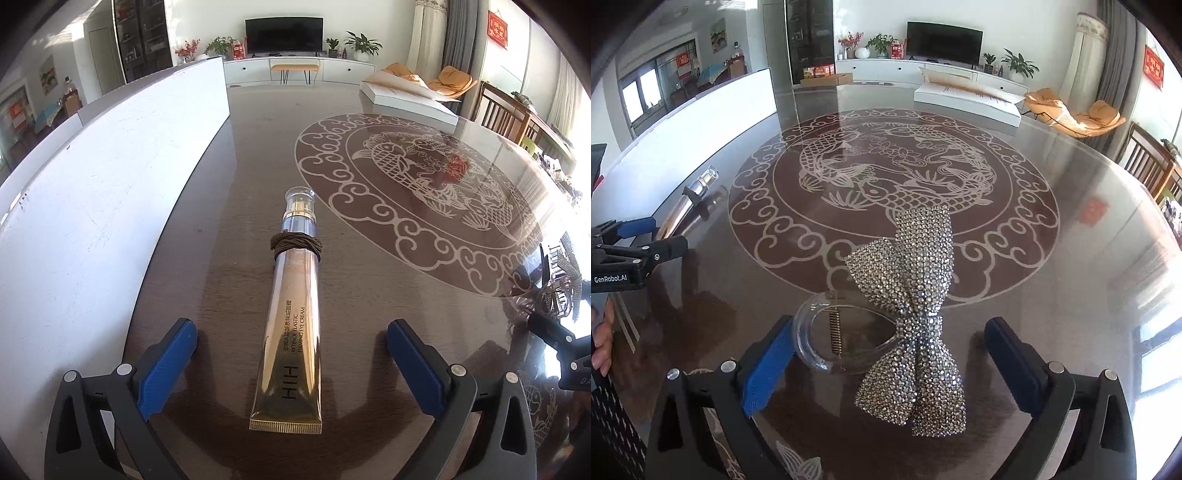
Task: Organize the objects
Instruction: 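Lift the bow clip with the right gripper while the left gripper holds the tube, then carry the bow clip and gold tube over the bin with both grippers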
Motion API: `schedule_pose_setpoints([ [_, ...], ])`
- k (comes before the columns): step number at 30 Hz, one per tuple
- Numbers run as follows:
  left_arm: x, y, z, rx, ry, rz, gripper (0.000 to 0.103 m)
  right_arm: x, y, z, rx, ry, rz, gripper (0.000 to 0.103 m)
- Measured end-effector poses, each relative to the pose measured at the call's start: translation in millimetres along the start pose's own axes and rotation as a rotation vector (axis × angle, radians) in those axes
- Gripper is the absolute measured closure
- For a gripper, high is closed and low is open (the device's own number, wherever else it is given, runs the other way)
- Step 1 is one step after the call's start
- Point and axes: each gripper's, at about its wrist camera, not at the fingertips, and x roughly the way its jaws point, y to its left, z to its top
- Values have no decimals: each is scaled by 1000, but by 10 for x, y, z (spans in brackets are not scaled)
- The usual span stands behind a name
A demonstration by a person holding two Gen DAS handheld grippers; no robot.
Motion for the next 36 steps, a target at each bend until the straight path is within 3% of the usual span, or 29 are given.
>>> schedule_pose_setpoints([
  [10, -9, 6, -4, 8, 3, -13, 0, -5, -45, -29, 28, 11, 15, 0],
  [15, -2, 12, 1, 19, 7, -24, 0, -161, -130, -63, 93, -1, 89, 0],
  [18, -10, 30, 3, 21, 7, -40, 0, -229, -157, 44, 90, -5, 94, 0],
  [21, -32, 94, 9, -11, -9, -74, 0, -172, -136, 211, 87, 48, 79, 0],
  [22, -44, 110, 10, -18, -21, -66, 10, -118, -109, 248, 81, 86, 69, 0],
  [23, -56, 106, 11, 1, -37, -30, 33, -45, -79, 270, 70, 131, 59, 0],
  [24, -66, 96, 15, 32, -53, -13, 41, 20, -54, 271, 60, 167, 50, 1],
  [25, -77, 115, 24, 31, -60, -36, 61, 43, -27, 255, 51, 184, 50, 9],
  [26, -81, 134, 32, 29, -58, -35, 76, 35, -2, 221, 40, 184, 51, 27],
  [28, -93, 198, 32, -1, -66, -67, 76, -56, 36, 165, 9, 153, 32, 48],
  [36, -346, 268, 2, -93, -152, -204, 76, -466, -60, 116, 72, 55, 81, 51],
])
